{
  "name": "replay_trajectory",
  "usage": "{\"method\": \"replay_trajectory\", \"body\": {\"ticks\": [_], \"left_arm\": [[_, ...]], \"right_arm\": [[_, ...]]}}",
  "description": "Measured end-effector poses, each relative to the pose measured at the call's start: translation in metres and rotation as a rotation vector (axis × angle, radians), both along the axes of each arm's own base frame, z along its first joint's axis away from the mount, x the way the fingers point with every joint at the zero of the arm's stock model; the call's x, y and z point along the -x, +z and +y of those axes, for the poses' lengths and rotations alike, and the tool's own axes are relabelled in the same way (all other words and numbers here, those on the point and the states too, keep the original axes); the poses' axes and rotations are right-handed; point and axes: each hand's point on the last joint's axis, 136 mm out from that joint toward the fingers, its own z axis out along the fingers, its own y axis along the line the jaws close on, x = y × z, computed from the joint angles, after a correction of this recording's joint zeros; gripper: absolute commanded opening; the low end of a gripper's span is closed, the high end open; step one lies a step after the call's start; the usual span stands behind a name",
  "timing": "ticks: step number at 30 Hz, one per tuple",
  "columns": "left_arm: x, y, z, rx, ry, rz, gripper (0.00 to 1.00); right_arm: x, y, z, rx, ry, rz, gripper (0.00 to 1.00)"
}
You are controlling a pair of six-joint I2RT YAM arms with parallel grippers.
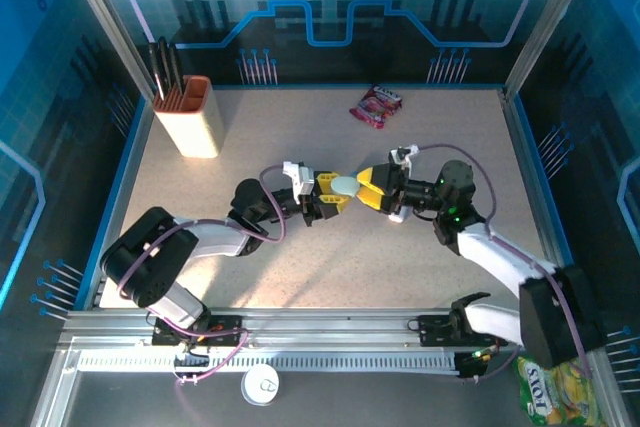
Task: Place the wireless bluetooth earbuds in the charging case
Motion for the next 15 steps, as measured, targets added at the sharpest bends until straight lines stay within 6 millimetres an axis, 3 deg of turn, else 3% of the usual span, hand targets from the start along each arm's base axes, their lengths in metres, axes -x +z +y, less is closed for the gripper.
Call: {"method": "replay_trajectory", "body": {"ticks": [5, 10, 15], "left_arm": [[0.005, -0.003, 0.012, -0.01, 0.012, 0.005, 0.36], [0.016, 0.0, 0.018, -0.025, -0.009, -0.013, 0.39], [0.027, 0.005, 0.023, -0.031, -0.018, -0.039, 0.39]], "right_arm": [[0.004, 0.032, -0.006, 0.195, -0.073, -0.277, 0.82], [0.029, 0.06, 0.013, 0.405, -0.032, -0.633, 0.83], [0.048, 0.06, 0.04, 0.607, 0.053, -0.907, 0.84]]}}
